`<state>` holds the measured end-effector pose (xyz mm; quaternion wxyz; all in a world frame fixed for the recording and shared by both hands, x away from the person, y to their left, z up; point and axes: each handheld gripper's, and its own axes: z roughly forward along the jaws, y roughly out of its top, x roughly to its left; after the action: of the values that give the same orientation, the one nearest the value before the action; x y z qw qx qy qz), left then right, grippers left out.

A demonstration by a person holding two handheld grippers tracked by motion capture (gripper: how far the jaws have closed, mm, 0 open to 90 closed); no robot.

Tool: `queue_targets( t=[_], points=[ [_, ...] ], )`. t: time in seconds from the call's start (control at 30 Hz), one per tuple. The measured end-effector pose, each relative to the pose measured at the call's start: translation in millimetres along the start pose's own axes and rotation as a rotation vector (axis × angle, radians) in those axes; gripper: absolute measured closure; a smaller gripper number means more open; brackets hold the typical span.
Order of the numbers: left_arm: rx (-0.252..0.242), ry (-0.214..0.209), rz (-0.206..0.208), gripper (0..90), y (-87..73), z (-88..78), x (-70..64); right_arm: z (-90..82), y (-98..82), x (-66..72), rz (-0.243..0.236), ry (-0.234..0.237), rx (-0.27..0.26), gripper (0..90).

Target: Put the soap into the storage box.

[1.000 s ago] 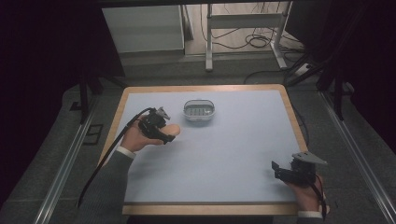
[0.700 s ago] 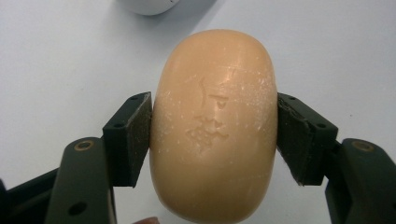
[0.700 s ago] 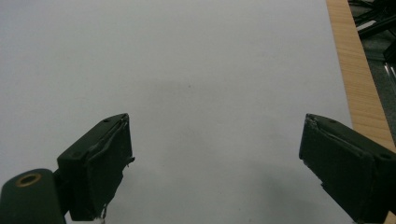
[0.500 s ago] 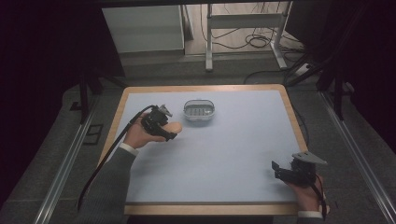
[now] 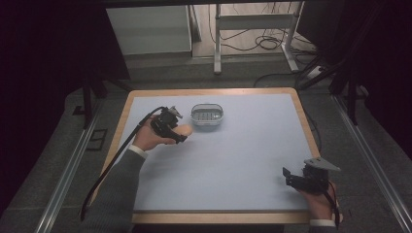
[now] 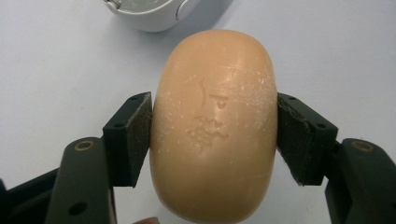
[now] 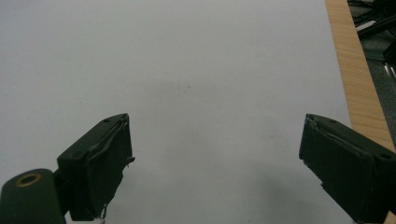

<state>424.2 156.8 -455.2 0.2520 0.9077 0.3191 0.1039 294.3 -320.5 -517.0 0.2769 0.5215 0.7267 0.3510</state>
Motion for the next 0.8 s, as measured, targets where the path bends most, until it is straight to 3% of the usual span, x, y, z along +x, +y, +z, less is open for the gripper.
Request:
queue_targets(
  t=[0.8],
  points=[
    [-0.014, -0.005, -0.007, 33.1, 12.6, 5.1, 5.7, 0.1, -0.1, -1.5, 0.000, 0.001, -0.002, 9.3]
  ],
)
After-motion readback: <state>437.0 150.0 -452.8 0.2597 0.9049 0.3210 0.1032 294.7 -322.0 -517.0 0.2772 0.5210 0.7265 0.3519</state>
